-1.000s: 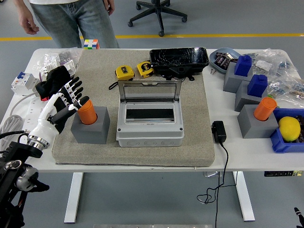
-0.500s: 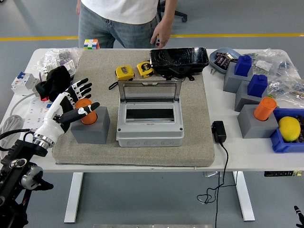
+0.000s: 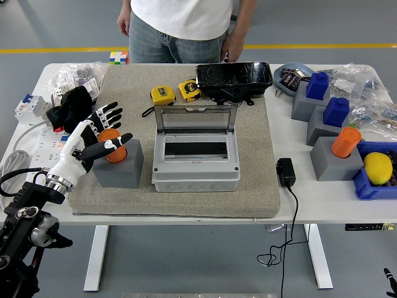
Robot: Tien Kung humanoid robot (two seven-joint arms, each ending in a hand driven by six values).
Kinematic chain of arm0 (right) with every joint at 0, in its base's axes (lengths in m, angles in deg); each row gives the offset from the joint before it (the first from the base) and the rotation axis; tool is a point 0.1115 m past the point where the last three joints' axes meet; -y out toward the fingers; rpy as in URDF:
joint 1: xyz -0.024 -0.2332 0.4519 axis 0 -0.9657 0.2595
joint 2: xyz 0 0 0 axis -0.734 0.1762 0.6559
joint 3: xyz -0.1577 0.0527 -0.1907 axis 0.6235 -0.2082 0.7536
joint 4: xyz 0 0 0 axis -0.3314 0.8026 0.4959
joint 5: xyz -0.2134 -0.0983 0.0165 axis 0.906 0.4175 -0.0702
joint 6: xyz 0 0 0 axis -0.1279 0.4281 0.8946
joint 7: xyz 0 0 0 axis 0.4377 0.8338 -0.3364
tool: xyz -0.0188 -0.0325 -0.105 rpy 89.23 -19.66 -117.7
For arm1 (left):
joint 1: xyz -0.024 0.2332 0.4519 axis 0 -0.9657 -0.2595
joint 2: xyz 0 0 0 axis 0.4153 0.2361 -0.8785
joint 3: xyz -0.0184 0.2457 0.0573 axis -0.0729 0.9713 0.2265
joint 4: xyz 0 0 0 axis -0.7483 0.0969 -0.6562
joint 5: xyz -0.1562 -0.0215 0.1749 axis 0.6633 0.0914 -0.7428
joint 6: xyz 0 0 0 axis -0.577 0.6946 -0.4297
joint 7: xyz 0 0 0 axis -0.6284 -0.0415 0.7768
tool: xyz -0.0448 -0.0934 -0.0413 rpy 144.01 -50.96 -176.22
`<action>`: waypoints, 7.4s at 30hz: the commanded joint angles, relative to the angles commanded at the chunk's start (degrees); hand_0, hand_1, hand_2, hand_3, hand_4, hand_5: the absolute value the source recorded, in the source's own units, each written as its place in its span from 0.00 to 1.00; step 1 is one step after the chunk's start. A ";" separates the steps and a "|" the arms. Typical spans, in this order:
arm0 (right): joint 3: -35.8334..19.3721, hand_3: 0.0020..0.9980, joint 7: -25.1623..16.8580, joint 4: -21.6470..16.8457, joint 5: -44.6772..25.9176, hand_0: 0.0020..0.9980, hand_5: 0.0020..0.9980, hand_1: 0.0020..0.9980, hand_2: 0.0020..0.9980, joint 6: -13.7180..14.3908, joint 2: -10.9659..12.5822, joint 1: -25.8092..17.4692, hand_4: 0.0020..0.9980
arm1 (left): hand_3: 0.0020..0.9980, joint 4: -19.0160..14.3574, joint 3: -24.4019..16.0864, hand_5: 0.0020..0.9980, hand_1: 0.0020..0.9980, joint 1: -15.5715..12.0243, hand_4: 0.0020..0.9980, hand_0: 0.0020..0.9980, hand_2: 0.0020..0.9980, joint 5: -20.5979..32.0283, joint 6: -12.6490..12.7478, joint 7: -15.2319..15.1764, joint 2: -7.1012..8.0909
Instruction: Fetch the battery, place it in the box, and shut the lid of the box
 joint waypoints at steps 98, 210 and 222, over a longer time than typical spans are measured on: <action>-2.36 0.80 0.17 0.00 1.49 0.79 1.00 0.75 0.75 0.39 0.47 -0.01 1.00 | 0.09 1.71 6.47 0.00 0.00 1.87 1.00 0.00 0.05 -6.91 15.08 -2.18 -1.28; -2.46 0.80 0.86 0.00 3.18 0.79 1.00 0.75 0.75 0.50 1.68 2.02 1.00 | 0.09 23.18 46.65 1.00 0.03 30.69 1.00 0.08 0.09 -48.69 39.03 -9.98 -3.83; -2.15 0.80 0.92 0.00 2.99 0.79 1.00 0.75 0.75 0.43 1.69 1.86 1.00 | 0.27 23.49 46.42 1.00 0.21 30.63 1.00 0.25 0.23 -49.85 37.90 -10.05 -3.83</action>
